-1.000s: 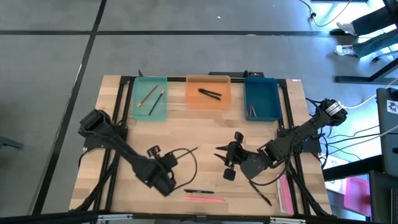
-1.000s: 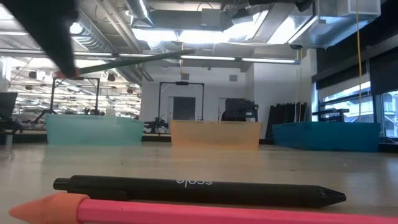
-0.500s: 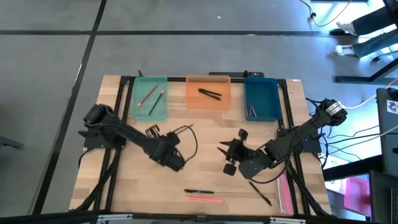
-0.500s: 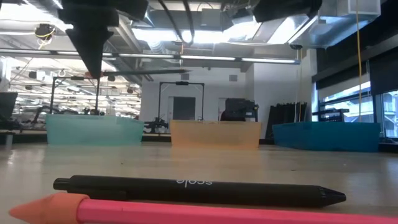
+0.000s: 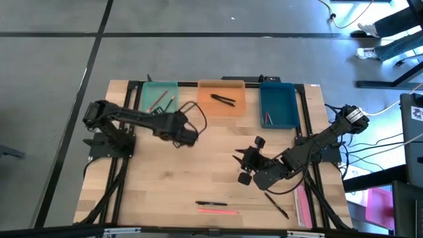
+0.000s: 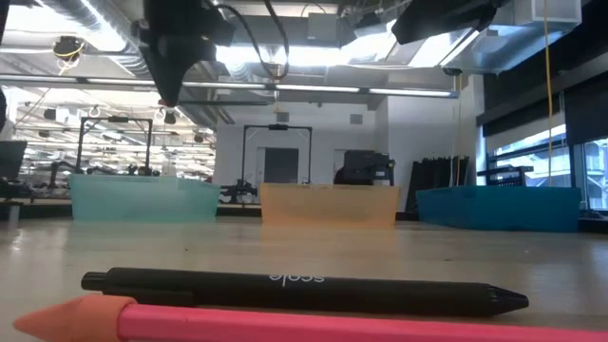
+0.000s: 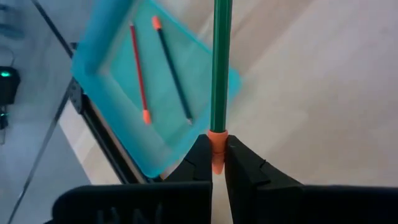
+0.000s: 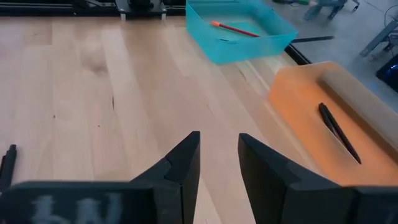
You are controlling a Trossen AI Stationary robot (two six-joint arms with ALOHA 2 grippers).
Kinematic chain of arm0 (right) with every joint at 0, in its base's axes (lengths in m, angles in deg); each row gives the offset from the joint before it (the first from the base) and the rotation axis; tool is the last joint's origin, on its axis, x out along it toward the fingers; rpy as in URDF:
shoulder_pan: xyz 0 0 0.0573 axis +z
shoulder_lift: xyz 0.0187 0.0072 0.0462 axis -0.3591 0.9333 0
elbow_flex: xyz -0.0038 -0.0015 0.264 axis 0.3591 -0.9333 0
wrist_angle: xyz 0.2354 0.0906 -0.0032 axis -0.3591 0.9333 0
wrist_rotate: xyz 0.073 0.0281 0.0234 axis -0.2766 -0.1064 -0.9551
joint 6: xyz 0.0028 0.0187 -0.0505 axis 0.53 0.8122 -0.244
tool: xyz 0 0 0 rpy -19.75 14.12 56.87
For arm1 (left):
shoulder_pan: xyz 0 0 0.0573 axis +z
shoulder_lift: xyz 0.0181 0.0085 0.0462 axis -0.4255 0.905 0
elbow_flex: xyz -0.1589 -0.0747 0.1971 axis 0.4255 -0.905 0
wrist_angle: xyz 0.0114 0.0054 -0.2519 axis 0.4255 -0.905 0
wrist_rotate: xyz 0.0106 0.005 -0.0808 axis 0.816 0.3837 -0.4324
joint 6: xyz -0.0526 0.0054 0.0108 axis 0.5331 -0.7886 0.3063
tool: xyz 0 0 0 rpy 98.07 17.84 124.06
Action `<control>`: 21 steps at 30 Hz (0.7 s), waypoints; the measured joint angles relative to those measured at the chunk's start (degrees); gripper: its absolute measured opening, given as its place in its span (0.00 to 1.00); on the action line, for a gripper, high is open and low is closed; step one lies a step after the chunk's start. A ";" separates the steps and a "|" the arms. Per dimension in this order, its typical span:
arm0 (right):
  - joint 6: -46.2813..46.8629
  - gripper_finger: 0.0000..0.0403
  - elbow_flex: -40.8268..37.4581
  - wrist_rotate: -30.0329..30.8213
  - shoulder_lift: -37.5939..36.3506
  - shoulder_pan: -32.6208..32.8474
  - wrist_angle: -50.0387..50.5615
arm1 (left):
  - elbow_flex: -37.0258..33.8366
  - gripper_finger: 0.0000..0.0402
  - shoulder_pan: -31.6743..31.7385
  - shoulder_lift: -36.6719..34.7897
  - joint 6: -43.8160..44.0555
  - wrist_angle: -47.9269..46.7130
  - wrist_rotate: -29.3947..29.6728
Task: Sort crayons/erasers/pens/pencils in bins
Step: Put the green pencil into the light blue bin
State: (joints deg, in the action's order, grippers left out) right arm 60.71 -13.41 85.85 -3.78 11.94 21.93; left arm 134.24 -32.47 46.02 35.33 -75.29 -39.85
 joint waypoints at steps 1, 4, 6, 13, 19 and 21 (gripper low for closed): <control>-0.01 0.28 0.00 -0.01 0.00 -0.19 0.02 | 0.00 0.02 1.31 -0.20 -0.90 -0.02 0.45; 0.03 0.28 0.00 -0.50 0.00 -0.66 -0.02 | -0.01 0.02 5.22 -0.15 -3.50 0.02 1.02; 0.04 0.28 0.00 -1.94 0.00 -1.04 -0.02 | -0.02 0.02 7.66 -0.15 -4.63 0.00 2.24; -0.05 0.28 0.00 -3.27 0.00 -1.39 -0.01 | -0.68 0.02 15.69 -0.15 -5.37 0.01 2.09; -3.01 0.28 0.00 -3.29 0.00 -1.39 0.00 | -5.88 0.02 23.41 -0.15 -5.14 1.34 1.12; -4.03 0.28 0.00 -3.27 0.00 -1.40 -0.02 | -7.91 0.02 26.15 -0.15 -6.39 4.02 0.23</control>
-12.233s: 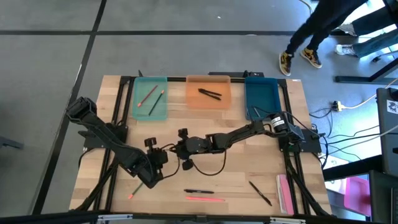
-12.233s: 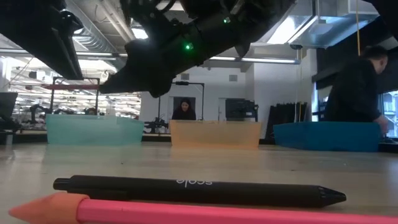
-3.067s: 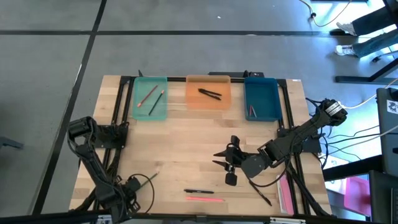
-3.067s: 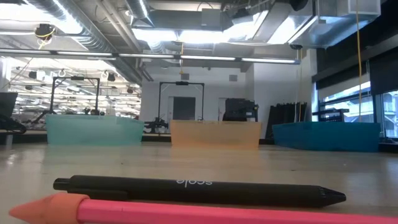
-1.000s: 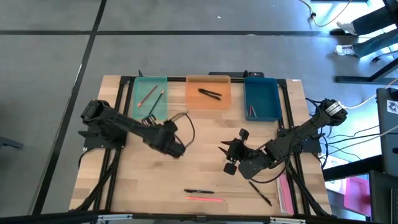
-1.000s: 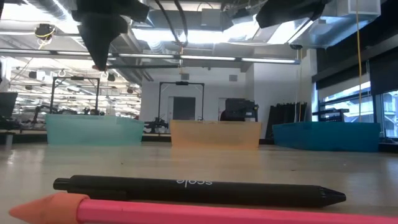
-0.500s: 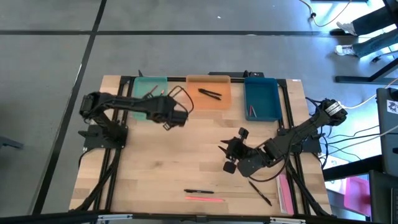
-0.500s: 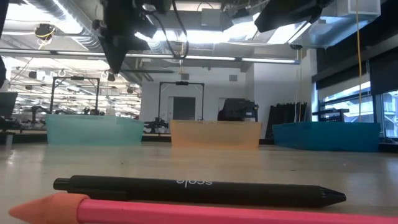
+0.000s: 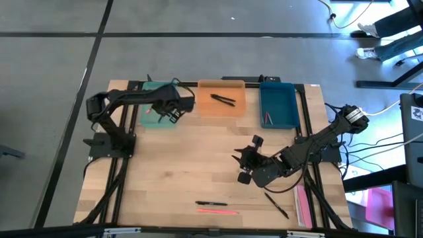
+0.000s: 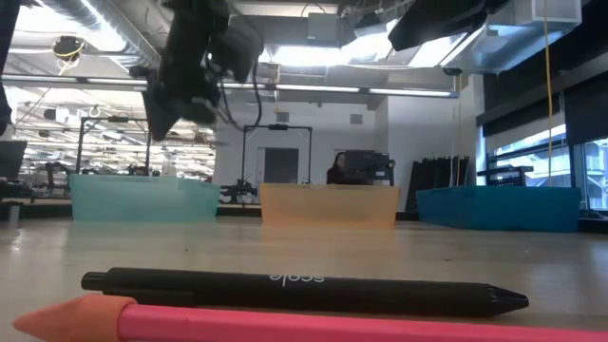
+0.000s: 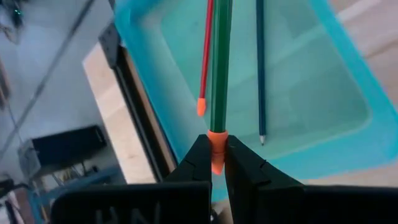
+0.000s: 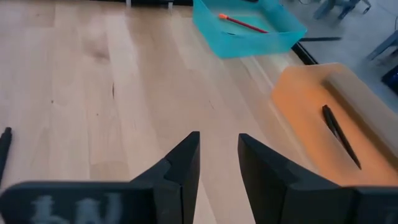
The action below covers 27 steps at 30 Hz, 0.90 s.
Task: Sort crayons/erasers/pens/pencils in bins
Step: Put the green pencil into the light blue bin
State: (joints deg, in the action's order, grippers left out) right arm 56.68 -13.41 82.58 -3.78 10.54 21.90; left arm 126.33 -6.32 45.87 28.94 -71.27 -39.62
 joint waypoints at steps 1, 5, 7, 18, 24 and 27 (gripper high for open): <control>-0.50 0.28 0.00 0.05 0.00 -0.15 -0.05 | -1.03 0.02 1.32 0.02 -1.17 1.42 -0.64; -2.08 0.28 0.00 1.44 0.00 -1.59 -0.08 | -4.64 0.02 6.02 0.04 -5.76 7.55 -2.84; -2.33 0.28 0.00 1.92 0.00 -2.91 -0.04 | -6.30 0.02 7.97 0.04 -8.09 10.70 -4.43; -6.37 0.28 0.00 -7.84 0.00 -12.02 -1.84 | -11.69 0.02 12.77 0.07 -15.52 22.08 -7.68; -8.22 0.28 0.00 -13.83 0.00 -16.48 -3.28 | -13.20 0.02 12.75 0.07 -15.48 23.27 -9.11; -9.41 0.28 0.00 -17.24 0.00 -18.31 -4.12 | -14.17 0.02 12.75 0.07 -15.50 24.65 -9.13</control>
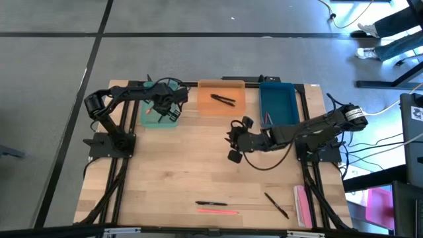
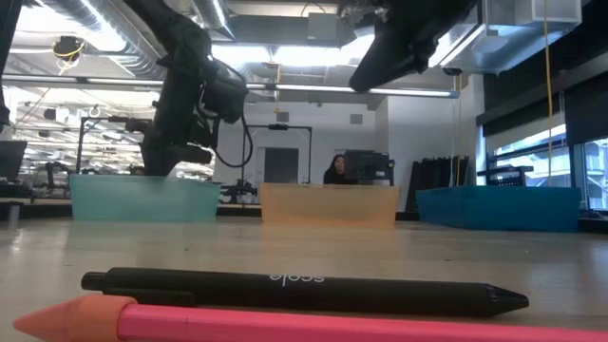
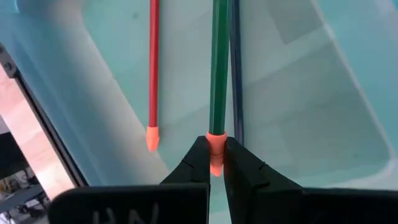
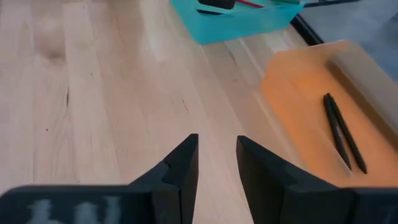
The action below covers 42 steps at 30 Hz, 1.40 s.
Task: Sort crayons/erasers/pens/pencils in bins
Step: Put the green pencil into the light blue bin
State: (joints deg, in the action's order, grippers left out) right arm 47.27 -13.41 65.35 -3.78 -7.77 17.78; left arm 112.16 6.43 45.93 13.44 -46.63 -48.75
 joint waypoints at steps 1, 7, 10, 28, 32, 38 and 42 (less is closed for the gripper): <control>-0.01 0.28 0.00 -0.96 0.00 -0.47 -0.06 | -0.31 0.02 0.00 0.00 -0.01 0.40 0.00; 0.08 0.28 0.00 -2.48 0.00 -1.46 -0.03 | -2.09 0.02 0.00 0.00 0.19 1.37 -0.39; 0.09 0.28 0.00 -2.53 0.00 -1.44 -0.03 | -3.05 0.02 -0.57 0.00 0.09 2.00 2.33; 0.14 0.28 0.00 -2.54 0.00 -1.44 0.16 | -3.21 0.02 -2.18 -6.72 5.14 -3.55 7.08; 0.14 0.28 0.00 -2.53 0.00 -1.44 0.14 | -3.21 0.02 -1.89 -7.30 6.55 -6.82 6.81; 0.15 0.28 0.00 -2.53 0.00 -1.44 0.12 | -3.21 0.02 -1.28 -7.15 6.33 -5.46 5.64; 0.15 0.28 0.00 -2.53 0.00 -1.44 0.12 | -3.21 0.02 0.05 -7.13 6.22 -4.99 4.33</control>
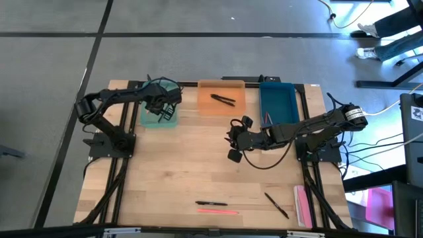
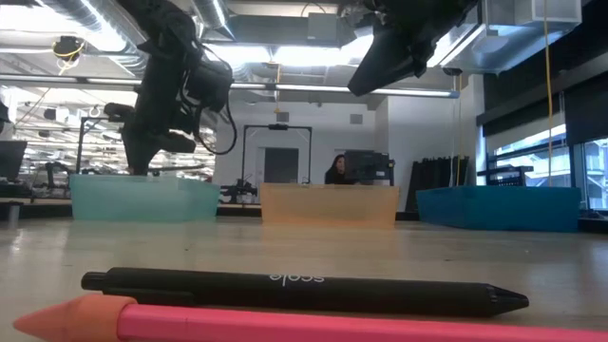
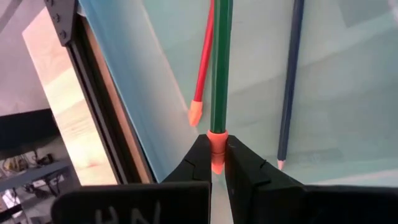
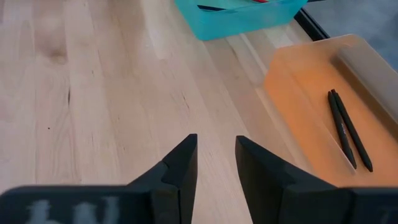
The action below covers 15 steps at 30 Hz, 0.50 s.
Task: Sort crayons/erasers/pens/pencils in bins
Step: Put the green pencil into the light blue bin
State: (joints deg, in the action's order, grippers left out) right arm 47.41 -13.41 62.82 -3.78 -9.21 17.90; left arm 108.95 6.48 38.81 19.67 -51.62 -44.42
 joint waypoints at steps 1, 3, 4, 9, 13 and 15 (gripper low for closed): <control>0.00 0.28 0.00 0.00 0.00 0.00 0.00 | -0.01 0.02 0.30 0.00 0.00 0.06 0.00; 0.00 0.28 0.00 0.00 0.00 0.00 0.00 | -0.43 0.02 0.85 0.00 0.02 0.61 -0.13; 0.00 0.28 0.00 0.00 0.00 0.00 0.00 | -0.79 0.02 1.16 0.00 0.01 0.98 -0.34; 0.02 0.28 0.00 0.00 0.00 0.00 0.00 | -4.40 0.02 2.16 0.00 -1.89 5.27 -4.25; 0.02 0.28 0.00 0.00 0.00 0.00 0.00 | -7.40 0.02 2.79 0.03 -2.11 8.91 -4.48; 0.02 0.28 0.00 0.00 0.00 0.00 0.00 | -8.45 0.02 3.02 0.04 -2.38 10.33 -4.42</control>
State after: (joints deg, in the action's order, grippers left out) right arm 47.43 -13.41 62.82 -3.78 -9.21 17.90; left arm 100.50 9.50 38.85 17.29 -41.29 -48.84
